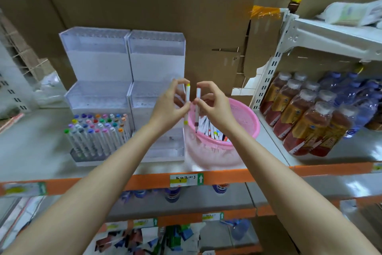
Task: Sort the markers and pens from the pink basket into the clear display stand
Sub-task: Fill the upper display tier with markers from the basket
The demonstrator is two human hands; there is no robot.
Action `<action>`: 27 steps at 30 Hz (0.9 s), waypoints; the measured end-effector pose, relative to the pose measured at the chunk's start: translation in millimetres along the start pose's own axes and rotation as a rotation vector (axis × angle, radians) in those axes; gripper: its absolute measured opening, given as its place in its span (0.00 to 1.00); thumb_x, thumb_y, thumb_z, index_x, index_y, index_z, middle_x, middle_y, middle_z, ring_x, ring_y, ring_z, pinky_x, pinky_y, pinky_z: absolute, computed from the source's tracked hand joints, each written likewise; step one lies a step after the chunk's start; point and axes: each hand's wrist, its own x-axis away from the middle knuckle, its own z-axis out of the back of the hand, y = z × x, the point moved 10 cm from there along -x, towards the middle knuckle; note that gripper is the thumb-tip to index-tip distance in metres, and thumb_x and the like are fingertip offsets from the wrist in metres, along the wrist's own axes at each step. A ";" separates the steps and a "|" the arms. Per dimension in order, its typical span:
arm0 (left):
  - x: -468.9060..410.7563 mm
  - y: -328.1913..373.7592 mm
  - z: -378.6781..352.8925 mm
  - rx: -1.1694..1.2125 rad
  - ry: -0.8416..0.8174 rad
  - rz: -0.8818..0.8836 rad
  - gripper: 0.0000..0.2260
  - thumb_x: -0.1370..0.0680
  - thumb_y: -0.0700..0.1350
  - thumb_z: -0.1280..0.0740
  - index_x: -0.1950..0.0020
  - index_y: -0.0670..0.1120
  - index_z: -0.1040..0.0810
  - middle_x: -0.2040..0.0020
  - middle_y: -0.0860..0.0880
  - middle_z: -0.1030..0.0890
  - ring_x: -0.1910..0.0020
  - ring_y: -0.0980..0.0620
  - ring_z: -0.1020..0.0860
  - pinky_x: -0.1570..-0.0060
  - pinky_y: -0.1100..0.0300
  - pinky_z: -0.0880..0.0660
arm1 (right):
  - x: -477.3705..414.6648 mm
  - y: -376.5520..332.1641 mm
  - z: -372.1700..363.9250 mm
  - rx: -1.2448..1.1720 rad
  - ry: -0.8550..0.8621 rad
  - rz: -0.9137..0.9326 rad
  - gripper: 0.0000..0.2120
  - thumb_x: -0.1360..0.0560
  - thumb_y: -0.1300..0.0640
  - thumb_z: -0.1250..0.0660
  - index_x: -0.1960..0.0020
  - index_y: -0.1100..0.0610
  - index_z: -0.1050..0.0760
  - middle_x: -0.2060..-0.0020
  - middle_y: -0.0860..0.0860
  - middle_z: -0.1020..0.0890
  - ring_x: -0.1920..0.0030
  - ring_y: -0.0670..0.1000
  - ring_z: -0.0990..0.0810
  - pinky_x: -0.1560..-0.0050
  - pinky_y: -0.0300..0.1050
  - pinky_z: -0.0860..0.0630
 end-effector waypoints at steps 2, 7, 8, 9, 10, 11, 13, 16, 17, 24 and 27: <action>4.5 1.1 28.6 -0.041 0.069 -0.007 0.20 0.27 0.40 0.30 0.38 0.49 0.31 0.60 0.51 0.24 0.64 0.52 0.20 0.62 0.49 0.20 | -3.5 -14.5 -17.4 -0.030 -0.030 0.022 0.16 0.25 0.65 0.31 0.41 0.53 0.27 0.64 0.52 0.19 0.67 0.48 0.22 0.66 0.44 0.21; 18.0 -7.8 92.6 -0.118 0.172 0.007 0.20 0.26 0.40 0.31 0.36 0.50 0.32 0.58 0.54 0.25 0.62 0.54 0.20 0.62 0.53 0.19 | -12.7 -47.8 -61.2 -0.079 -0.094 0.068 0.15 0.25 0.63 0.31 0.41 0.52 0.27 0.64 0.52 0.19 0.61 0.51 0.19 0.60 0.50 0.17; 20.1 -11.1 103.5 -0.118 0.174 0.014 0.21 0.26 0.41 0.31 0.36 0.50 0.32 0.57 0.54 0.25 0.62 0.53 0.19 0.62 0.51 0.19 | -14.4 -56.0 -70.0 -0.078 -0.107 0.084 0.15 0.25 0.62 0.31 0.40 0.53 0.27 0.64 0.50 0.20 0.61 0.51 0.19 0.61 0.49 0.17; 22.1 -14.5 113.6 -0.111 0.175 0.022 0.21 0.26 0.41 0.30 0.35 0.51 0.32 0.56 0.53 0.25 0.62 0.53 0.19 0.61 0.51 0.19 | -16.0 -63.4 -78.8 -0.081 -0.118 0.095 0.15 0.24 0.62 0.31 0.39 0.54 0.27 0.64 0.50 0.20 0.61 0.50 0.19 0.62 0.47 0.17; 23.9 -17.1 122.9 -0.110 0.176 0.028 0.22 0.26 0.41 0.30 0.35 0.51 0.32 0.56 0.53 0.25 0.61 0.53 0.19 0.61 0.51 0.19 | -17.7 -70.4 -87.5 -0.086 -0.128 0.103 0.15 0.24 0.63 0.31 0.39 0.55 0.28 0.64 0.50 0.20 0.62 0.50 0.19 0.63 0.45 0.18; 25.5 -19.1 132.0 -0.117 0.180 0.030 0.21 0.26 0.41 0.30 0.35 0.51 0.32 0.55 0.53 0.25 0.60 0.54 0.19 0.60 0.51 0.19 | -19.7 -77.3 -96.2 -0.087 -0.136 0.110 0.15 0.24 0.63 0.31 0.39 0.56 0.28 0.64 0.50 0.20 0.63 0.50 0.19 0.64 0.43 0.18; 27.0 -21.8 149.8 -0.129 0.198 0.031 0.21 0.26 0.41 0.30 0.35 0.51 0.32 0.55 0.51 0.24 0.59 0.54 0.19 0.59 0.52 0.19 | -24.4 -90.0 -113.7 -0.072 -0.147 0.133 0.15 0.24 0.64 0.32 0.39 0.56 0.29 0.64 0.50 0.20 0.64 0.51 0.19 0.64 0.44 0.18; 26.1 -27.9 177.2 -0.107 0.242 0.036 0.20 0.25 0.41 0.30 0.35 0.51 0.31 0.55 0.51 0.25 0.59 0.52 0.20 0.61 0.51 0.18 | -33.0 -106.6 -136.5 -0.054 -0.144 0.169 0.15 0.24 0.64 0.32 0.39 0.56 0.30 0.65 0.50 0.20 0.66 0.55 0.19 0.63 0.53 0.18; 24.2 -30.2 185.7 -0.095 0.251 0.037 0.20 0.25 0.41 0.30 0.35 0.51 0.31 0.55 0.52 0.25 0.59 0.52 0.20 0.61 0.51 0.18 | -36.8 -111.7 -141.8 -0.052 -0.132 0.175 0.15 0.24 0.64 0.32 0.39 0.56 0.30 0.65 0.50 0.20 0.66 0.56 0.19 0.62 0.54 0.19; -4.2 -40.9 240.9 -0.058 0.283 -0.027 0.20 0.26 0.40 0.31 0.36 0.52 0.31 0.57 0.57 0.26 0.59 0.53 0.20 0.60 0.47 0.19 | -70.6 -146.9 -168.4 -0.062 0.009 0.213 0.13 0.24 0.64 0.33 0.41 0.58 0.32 0.65 0.57 0.20 0.69 0.52 0.20 0.63 0.54 0.19; -18.6 -41.6 258.2 -0.065 0.299 -0.086 0.19 0.25 0.40 0.31 0.36 0.50 0.30 0.57 0.56 0.25 0.60 0.57 0.21 0.59 0.50 0.19 | -86.1 -154.9 -176.9 -0.030 0.081 0.236 0.12 0.23 0.64 0.34 0.43 0.56 0.32 0.67 0.53 0.21 0.70 0.50 0.21 0.64 0.52 0.20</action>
